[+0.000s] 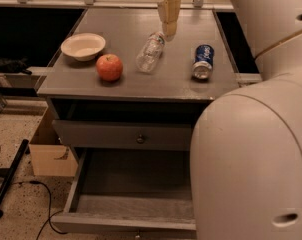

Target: Place apple into middle drawer

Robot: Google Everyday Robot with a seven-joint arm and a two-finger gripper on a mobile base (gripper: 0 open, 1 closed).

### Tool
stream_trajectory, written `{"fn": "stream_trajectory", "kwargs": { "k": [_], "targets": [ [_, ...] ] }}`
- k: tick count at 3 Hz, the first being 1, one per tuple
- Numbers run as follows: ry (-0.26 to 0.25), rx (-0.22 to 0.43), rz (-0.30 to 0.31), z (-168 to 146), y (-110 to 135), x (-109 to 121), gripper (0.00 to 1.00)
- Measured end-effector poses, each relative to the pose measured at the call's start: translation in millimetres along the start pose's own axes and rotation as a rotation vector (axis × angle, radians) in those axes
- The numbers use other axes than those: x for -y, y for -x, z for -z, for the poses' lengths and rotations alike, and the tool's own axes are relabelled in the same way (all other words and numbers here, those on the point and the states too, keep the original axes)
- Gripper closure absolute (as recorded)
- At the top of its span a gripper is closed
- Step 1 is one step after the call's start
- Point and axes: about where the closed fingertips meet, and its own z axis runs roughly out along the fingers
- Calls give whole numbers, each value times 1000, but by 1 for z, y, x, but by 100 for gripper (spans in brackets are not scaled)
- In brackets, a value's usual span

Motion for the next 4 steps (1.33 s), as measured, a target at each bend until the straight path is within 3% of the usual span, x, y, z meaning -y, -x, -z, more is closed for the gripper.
{"fn": "stream_trajectory", "kwargs": {
  "k": [1, 2, 4],
  "targets": [
    [31, -20, 254, -29, 21, 22, 0],
    [66, -24, 381, -49, 31, 24, 0],
    [153, -23, 504, -72, 47, 0, 0]
  ]
}}
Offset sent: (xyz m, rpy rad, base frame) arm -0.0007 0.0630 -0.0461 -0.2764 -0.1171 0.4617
